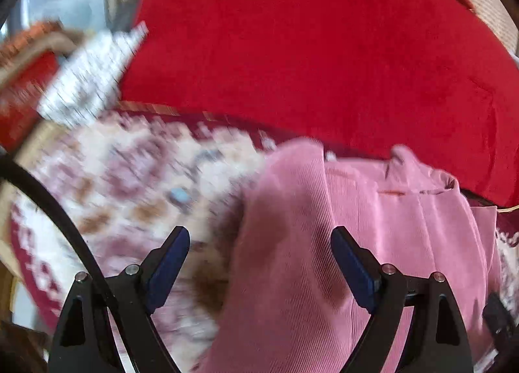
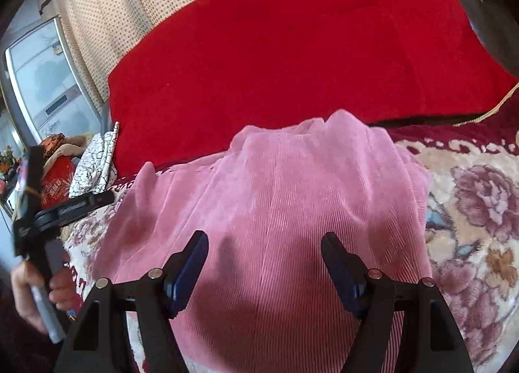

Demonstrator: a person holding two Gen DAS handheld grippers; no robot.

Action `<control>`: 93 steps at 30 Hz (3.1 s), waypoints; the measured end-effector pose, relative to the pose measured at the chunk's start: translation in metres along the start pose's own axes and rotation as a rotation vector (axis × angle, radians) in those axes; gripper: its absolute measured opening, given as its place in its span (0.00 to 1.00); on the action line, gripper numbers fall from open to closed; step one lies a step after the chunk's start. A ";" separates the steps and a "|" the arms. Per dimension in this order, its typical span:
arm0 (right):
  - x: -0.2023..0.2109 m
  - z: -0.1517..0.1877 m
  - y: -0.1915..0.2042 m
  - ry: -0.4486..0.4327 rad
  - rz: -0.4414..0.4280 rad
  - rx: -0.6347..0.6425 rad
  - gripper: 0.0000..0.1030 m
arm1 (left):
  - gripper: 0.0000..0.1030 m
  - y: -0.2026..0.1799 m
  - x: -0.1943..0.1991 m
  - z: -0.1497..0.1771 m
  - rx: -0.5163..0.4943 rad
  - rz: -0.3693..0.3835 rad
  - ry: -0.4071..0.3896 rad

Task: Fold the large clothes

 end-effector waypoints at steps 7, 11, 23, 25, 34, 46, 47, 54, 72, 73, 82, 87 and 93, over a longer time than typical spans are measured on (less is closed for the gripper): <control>-0.028 -0.003 -0.022 0.091 0.017 -0.069 0.73 | 0.89 0.023 -0.026 0.001 0.084 -0.053 0.053; -0.027 -0.002 -0.020 0.085 0.025 -0.061 0.73 | 0.89 0.036 0.014 0.013 0.094 -0.066 -0.045; 0.007 0.010 -0.015 0.012 -0.018 -0.051 0.73 | 0.89 0.048 0.063 0.118 0.243 0.218 -0.055; 0.012 0.012 -0.011 -0.003 -0.037 -0.036 0.73 | 0.89 0.042 0.055 0.124 0.278 0.288 -0.009; 0.007 0.020 0.001 0.036 -0.084 0.029 0.39 | 0.63 0.032 0.023 0.115 0.405 0.449 0.028; -0.003 0.024 -0.009 0.085 -0.092 0.005 0.37 | 0.81 0.015 0.013 0.100 0.385 0.446 -0.008; -0.002 0.025 -0.010 0.086 -0.096 0.003 0.37 | 0.81 0.014 0.012 0.099 0.384 0.443 -0.005; -0.001 0.024 -0.014 0.093 -0.115 -0.001 0.37 | 0.29 0.011 0.023 0.088 0.354 0.389 -0.068; 0.000 0.016 -0.027 0.142 -0.225 -0.114 0.40 | 0.13 -0.114 0.062 0.126 -0.427 0.224 -0.263; 0.001 0.014 -0.028 0.140 -0.239 -0.124 0.43 | 0.13 -0.111 0.062 0.126 -0.416 0.236 -0.258; 0.000 -0.012 0.006 0.144 -0.431 -0.120 0.82 | 0.13 -0.111 0.062 0.123 -0.408 0.256 -0.251; -0.033 -0.031 0.044 0.254 -0.461 -0.061 0.82 | 0.13 -0.105 0.065 0.121 -0.391 0.290 -0.236; -0.065 -0.050 0.094 0.357 -0.441 0.042 0.82 | 0.13 -0.097 0.069 0.120 -0.378 0.320 -0.222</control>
Point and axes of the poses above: each gripper's, at about its wrist camera, not at the fingertips, and x roughly against the way its jaws point, y to its left, z to its underside, the point moved 4 cm from there along -x, roughly the way its jaws point, and after that the axes turned 5 degrees about y, right-handed, at the moved point
